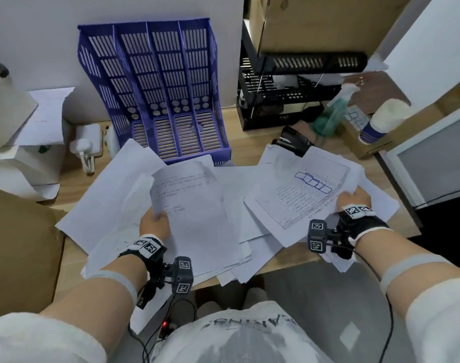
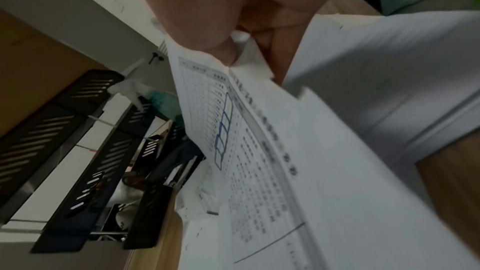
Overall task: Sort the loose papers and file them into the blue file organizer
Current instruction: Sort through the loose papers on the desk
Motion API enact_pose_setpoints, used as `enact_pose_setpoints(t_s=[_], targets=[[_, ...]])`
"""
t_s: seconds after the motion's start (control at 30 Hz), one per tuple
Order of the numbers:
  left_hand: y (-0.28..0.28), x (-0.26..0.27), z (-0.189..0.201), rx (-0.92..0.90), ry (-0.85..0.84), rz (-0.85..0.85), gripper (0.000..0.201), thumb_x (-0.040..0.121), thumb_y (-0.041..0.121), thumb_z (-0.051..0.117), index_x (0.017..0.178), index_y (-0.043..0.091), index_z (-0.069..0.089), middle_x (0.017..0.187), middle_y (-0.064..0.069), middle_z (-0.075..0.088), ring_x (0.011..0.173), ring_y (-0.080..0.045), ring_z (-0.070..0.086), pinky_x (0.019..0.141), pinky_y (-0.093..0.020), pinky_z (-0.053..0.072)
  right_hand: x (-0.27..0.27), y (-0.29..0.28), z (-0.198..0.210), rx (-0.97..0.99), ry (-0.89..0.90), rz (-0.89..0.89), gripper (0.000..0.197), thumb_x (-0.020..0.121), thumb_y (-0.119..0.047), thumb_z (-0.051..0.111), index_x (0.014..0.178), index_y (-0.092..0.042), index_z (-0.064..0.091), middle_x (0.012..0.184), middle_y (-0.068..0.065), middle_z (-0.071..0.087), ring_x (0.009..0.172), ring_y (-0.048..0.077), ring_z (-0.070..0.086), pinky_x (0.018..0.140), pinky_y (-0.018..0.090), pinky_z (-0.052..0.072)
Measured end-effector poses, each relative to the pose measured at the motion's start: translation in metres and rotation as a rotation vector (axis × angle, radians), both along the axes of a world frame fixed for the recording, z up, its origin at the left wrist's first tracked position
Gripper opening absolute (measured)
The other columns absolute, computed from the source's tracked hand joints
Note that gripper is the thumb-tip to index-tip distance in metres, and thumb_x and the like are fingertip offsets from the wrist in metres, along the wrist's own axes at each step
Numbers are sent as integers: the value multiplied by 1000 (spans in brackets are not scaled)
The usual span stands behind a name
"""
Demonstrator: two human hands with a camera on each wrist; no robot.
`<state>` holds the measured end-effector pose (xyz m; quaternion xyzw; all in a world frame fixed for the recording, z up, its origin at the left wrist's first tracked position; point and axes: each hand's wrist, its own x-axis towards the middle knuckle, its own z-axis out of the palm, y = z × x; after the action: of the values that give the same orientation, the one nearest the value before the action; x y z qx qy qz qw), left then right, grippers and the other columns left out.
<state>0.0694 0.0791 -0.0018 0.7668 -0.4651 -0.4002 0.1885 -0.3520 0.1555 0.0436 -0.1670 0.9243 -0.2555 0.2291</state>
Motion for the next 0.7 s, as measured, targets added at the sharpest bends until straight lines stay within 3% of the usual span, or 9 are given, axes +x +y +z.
enact_pose_setpoints(t_s=[0.07, 0.13, 0.3, 0.37, 0.47, 0.5, 0.6, 0.67, 0.7], targets=[[-2, -6, 7, -18, 44, 7, 12, 94, 7, 44, 93, 6, 56, 92, -15, 58, 83, -27, 52, 73, -32, 37, 1, 4, -3, -44, -62, 7, 22, 92, -6, 39, 98, -7, 60, 103, 21, 62, 87, 32, 56, 83, 38, 49], [-6, -12, 14, -38, 94, 4, 10, 95, 8, 46, 98, 12, 55, 98, -10, 57, 89, -25, 51, 78, -32, 38, 5, 6, -2, -51, -109, 35, 22, 91, -7, 39, 96, -6, 60, 97, 18, 60, 89, 32, 58, 81, 37, 49], [-18, -22, 19, -32, 88, -54, 13, 96, 7, 45, 100, 8, 58, 97, -13, 58, 91, -28, 55, 78, -33, 39, 7, 3, -2, -37, -139, 56, 20, 91, -9, 40, 92, -4, 59, 106, 24, 64, 92, 36, 61, 87, 42, 51], [-20, -21, 14, -15, 41, -61, 20, 95, 7, 45, 105, 1, 62, 99, -17, 60, 91, -31, 56, 77, -32, 38, 3, 2, -1, -44, -81, -11, 22, 95, -6, 39, 103, -1, 59, 116, 25, 60, 98, 36, 57, 88, 38, 46], [-18, -15, 5, 1, 2, -45, 24, 95, 7, 46, 111, -2, 62, 105, -22, 63, 88, -29, 54, 77, -33, 39, -5, 4, -1, 133, -39, -67, 36, 100, -11, 37, 132, 2, 43, 137, 23, 48, 126, 36, 46, 105, 38, 35], [-17, -13, 2, 10, -10, -40, 24, 95, 7, 45, 110, -2, 62, 103, -22, 63, 87, -29, 53, 76, -33, 39, -5, 5, -3, 211, -45, -66, 34, 99, -13, 39, 129, 1, 46, 133, 22, 51, 124, 35, 48, 105, 37, 35], [-14, -9, -5, 38, -42, -33, 19, 97, 8, 44, 103, 0, 61, 93, -17, 58, 83, -28, 51, 72, -33, 37, 9, 6, -11, 368, -316, 149, 22, 92, -29, 52, 91, -9, 60, 103, 15, 67, 89, 27, 62, 86, 33, 43], [-13, -8, -8, 47, -64, -36, 16, 97, 9, 45, 98, 3, 60, 90, -17, 57, 80, -28, 51, 70, -33, 36, 30, 6, -25, 296, -539, 209, 17, 93, -26, 54, 80, -16, 55, 110, 16, 66, 77, 22, 62, 73, 26, 50], [-13, -7, -10, 49, -81, -45, 15, 98, 9, 45, 96, 4, 59, 88, -17, 56, 79, -29, 50, 69, -33, 36, 39, 3, -35, 234, -613, 140, 13, 92, -21, 57, 81, -14, 56, 113, 18, 65, 74, 22, 63, 70, 27, 53]])
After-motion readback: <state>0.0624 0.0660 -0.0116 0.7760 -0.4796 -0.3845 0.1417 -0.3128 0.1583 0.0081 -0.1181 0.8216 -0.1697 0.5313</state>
